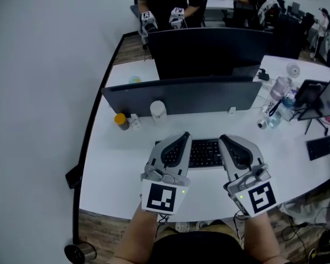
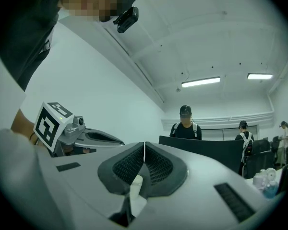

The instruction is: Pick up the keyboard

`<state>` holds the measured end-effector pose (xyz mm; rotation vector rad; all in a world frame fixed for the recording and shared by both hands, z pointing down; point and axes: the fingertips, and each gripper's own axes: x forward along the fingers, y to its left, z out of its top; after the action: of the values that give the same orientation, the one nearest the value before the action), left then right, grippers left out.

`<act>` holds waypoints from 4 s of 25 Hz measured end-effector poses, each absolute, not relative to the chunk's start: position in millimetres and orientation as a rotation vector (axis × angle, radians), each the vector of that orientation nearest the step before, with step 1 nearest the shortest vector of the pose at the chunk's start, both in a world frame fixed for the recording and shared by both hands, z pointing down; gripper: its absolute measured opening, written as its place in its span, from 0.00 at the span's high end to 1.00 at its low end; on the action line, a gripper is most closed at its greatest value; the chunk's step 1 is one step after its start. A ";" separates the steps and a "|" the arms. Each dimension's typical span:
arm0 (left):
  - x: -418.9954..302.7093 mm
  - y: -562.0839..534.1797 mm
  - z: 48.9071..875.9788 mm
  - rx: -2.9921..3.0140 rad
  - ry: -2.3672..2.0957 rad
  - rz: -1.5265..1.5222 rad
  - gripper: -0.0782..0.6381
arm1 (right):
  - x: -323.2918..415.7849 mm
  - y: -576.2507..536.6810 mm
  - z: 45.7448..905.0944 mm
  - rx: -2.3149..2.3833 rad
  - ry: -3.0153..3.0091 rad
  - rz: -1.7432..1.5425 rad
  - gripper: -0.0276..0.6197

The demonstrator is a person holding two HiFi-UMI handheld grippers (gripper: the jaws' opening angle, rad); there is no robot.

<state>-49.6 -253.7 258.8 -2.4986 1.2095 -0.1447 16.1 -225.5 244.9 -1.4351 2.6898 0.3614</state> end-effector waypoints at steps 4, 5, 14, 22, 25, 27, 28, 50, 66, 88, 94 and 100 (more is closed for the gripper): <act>-39.1 -263.5 256.0 -2.476 1.239 -0.138 0.88 | 27.3 -235.4 241.4 -1.397 2.699 0.375 0.91; -36.6 -265.4 255.4 -2.469 1.247 -0.141 0.88 | 30.5 -237.4 240.7 -1.387 2.701 0.375 0.91; -13.6 -275.7 258.6 -2.422 1.311 -0.187 0.88 | 55.2 -252.1 244.0 -1.298 2.717 0.359 0.91; -2.3 -273.9 262.4 -2.404 1.341 -0.190 0.88 | 61.4 -252.3 249.2 -1.238 2.735 0.362 0.91; 3.8 -270.9 261.7 -2.398 1.344 -0.190 0.88 | 64.0 -248.0 249.7 -1.221 2.739 0.364 0.91; 8.2 -268.0 261.9 -2.395 1.335 -0.200 0.88 | 65.7 -244.8 249.1 -1.215 2.737 0.369 0.91; 10.1 -266.6 261.7 -2.393 1.329 -0.204 0.88 | 66.4 -243.6 248.6 -1.213 2.735 0.373 0.91; 1.9 -270.9 289.2 -2.420 1.388 -0.239 0.88 | 81.6 -245.5 279.3 -1.360 2.759 0.382 0.90; -35.6 -296.3 354.0 -2.541 1.422 -0.436 0.65 | 97.7 -283.4 356.1 -1.498 2.943 0.081 0.67; -89.2 -328.1 456.3 -2.734 1.506 -0.724 0.42 | 122.5 -326.0 436.3 -1.608 2.940 -0.233 0.53; -101.9 -337.7 481.3 -2.793 1.498 -0.792 0.41 | 136.1 -336.6 466.0 -1.678 2.951 -0.354 0.52; -119.4 -341.7 513.1 -2.860 1.537 -0.848 0.41 | 144.1 -344.4 494.2 -1.724 2.966 -0.454 0.52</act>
<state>-119.4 -341.7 513.1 -2.8603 1.5370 -0.8481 144.1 -344.4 494.2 -1.7242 2.9659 -0.4536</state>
